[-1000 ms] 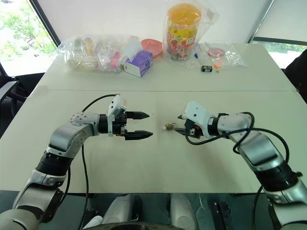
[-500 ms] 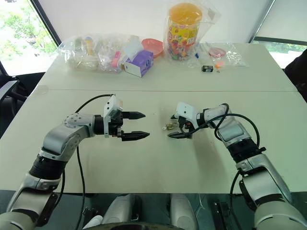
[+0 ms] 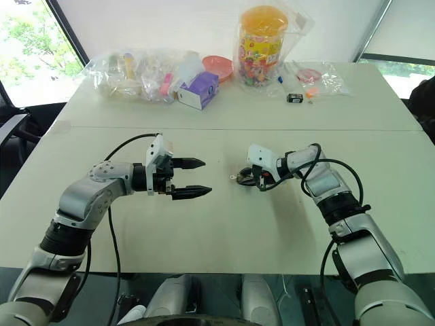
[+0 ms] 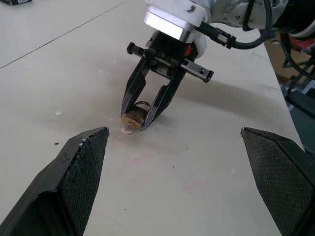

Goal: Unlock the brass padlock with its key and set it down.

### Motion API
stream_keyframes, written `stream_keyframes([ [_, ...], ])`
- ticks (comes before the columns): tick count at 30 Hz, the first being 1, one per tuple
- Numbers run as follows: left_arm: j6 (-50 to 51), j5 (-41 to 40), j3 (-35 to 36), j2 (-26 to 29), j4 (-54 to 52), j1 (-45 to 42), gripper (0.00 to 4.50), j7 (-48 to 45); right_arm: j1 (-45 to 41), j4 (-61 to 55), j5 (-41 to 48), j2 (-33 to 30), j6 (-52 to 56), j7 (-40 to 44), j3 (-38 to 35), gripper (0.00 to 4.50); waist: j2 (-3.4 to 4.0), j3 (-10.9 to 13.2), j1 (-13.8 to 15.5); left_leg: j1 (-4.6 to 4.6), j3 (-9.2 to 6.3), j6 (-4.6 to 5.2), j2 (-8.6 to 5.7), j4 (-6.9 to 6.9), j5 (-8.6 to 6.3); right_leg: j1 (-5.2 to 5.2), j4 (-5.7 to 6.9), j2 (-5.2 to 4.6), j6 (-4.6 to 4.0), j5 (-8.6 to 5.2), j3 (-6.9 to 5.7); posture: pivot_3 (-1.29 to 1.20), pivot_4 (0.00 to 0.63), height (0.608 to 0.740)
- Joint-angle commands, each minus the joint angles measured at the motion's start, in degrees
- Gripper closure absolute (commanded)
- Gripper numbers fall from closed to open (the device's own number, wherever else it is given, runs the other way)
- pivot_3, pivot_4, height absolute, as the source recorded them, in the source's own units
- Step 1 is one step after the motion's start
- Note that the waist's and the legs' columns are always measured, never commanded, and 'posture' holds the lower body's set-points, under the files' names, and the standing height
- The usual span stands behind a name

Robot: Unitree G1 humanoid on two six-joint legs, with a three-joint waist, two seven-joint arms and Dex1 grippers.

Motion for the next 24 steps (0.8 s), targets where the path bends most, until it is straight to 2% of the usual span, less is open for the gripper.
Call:
stream_keyframes([
  [1,0.1,-1.1,-0.5,-1.9,2.1,-2.2,0.0,-1.0,4.3,-9.2,-6.9,-4.4,-5.9,-7.2,-1.9,3.8,0.0,0.0,0.7,0.0,0.0,0.0,-0.02,0.0,0.0,0.0,0.0,-0.01,0.0,0.0,0.0,0.0,0.15,0.735],
  [4,0.9,-2.2,-0.3,-3.5,4.6,-3.7,0.0,-2.0,7.9,-20.0,-9.7,-6.3,-11.9,-13.3,-5.2,3.8,0.0,0.0,0.8,-0.06,0.01,0.0,-0.02,0.02,0.0,-0.04,-0.01,0.01,0.0,0.0,0.0,0.0,0.15,0.735],
  [7,1.8,-3.4,0.2,-4.8,7.7,-5.9,0.0,-3.6,12.6,-32.0,-12.0,-7.2,-13.4,-17.6,-8.3,3.8,0.0,0.0,0.7,-0.12,0.02,0.0,0.0,0.01,0.0,-0.16,0.01,0.09,0.0,0.0,0.01,0.0,0.15,0.735],
  [12,2.8,-4.7,0.5,-7.0,11.3,-8.5,0.0,-5.1,17.5,-43.2,-16.4,-7.2,-12.5,-21.0,-9.7,3.8,0.0,0.0,0.5,-0.08,0.03,0.0,0.03,0.01,0.0,-0.14,0.02,0.21,0.0,0.0,0.01,0.0,0.15,0.735],
  [22,1.0,-3.7,0.0,-9.3,15.2,-11.0,0.0,-5.8,18.8,-48.8,-18.2,-7.1,-8.7,-20.5,-9.3,3.8,-0.01,0.0,0.6,-0.08,0.03,0.0,0.01,0.02,0.0,-0.13,0.02,0.3,0.0,0.0,-0.03,0.0,0.15,0.735],
  [23,0.9,-3.7,0.1,-9.4,15.4,-11.0,0.55,-5.8,18.8,-48.9,-18.2,-7.1,-8.5,-20.4,-9.2,3.8,0.0,0.0,0.6,-0.08,0.03,0.0,0.01,0.02,0.0,-0.13,0.02,0.3,0.0,0.0,-0.03,0.0,0.15,0.735],
  [24,0.8,-3.7,0.2,-9.5,15.4,-11.1,0.84,-5.7,18.8,-49.0,-18.2,-7.1,-8.4,-20.3,-9.2,3.8,-0.01,0.0,0.6,-0.08,0.03,0.0,0.01,0.02,0.0,-0.13,0.02,0.3,0.0,0.0,-0.03,0.0,0.15,0.735],
])
